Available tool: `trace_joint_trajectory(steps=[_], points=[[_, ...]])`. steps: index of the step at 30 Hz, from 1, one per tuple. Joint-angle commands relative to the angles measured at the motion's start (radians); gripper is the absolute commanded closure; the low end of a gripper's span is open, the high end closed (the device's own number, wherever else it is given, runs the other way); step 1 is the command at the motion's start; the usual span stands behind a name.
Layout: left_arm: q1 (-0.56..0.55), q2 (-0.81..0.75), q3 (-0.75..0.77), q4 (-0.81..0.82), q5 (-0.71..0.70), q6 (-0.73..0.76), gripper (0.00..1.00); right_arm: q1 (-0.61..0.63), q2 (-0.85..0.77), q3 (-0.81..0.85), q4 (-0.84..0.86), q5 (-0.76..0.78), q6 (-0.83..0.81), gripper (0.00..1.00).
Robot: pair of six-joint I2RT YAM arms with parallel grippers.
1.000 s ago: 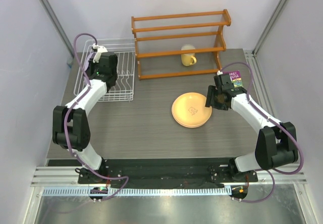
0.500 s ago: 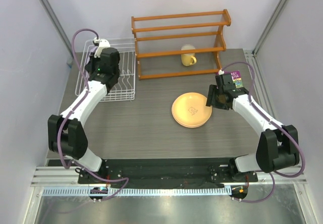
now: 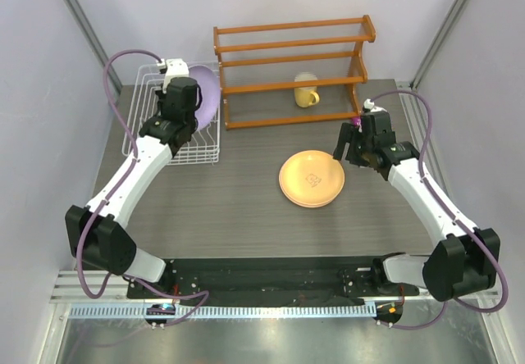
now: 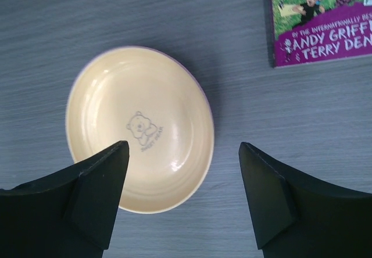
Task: Unload the plates from the dish rack
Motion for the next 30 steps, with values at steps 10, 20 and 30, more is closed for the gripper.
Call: trace_joint_trajectory(steps=[10, 20, 30], points=[[-0.03, -0.055, -0.174, 0.053, 0.696, -0.39, 1.0, 0.063, -0.031, 0.028, 0.292, -0.28, 0.088, 0.13], [-0.076, -0.037, -0.189, 0.075, 0.911, -0.454, 1.0, 0.109, 0.069, -0.033, 0.479, -0.346, 0.167, 0.13], [-0.119, -0.029, -0.238, 0.09, 0.927, -0.48, 1.0, 0.146, 0.113, -0.022, 0.49, -0.329, 0.17, 0.19]])
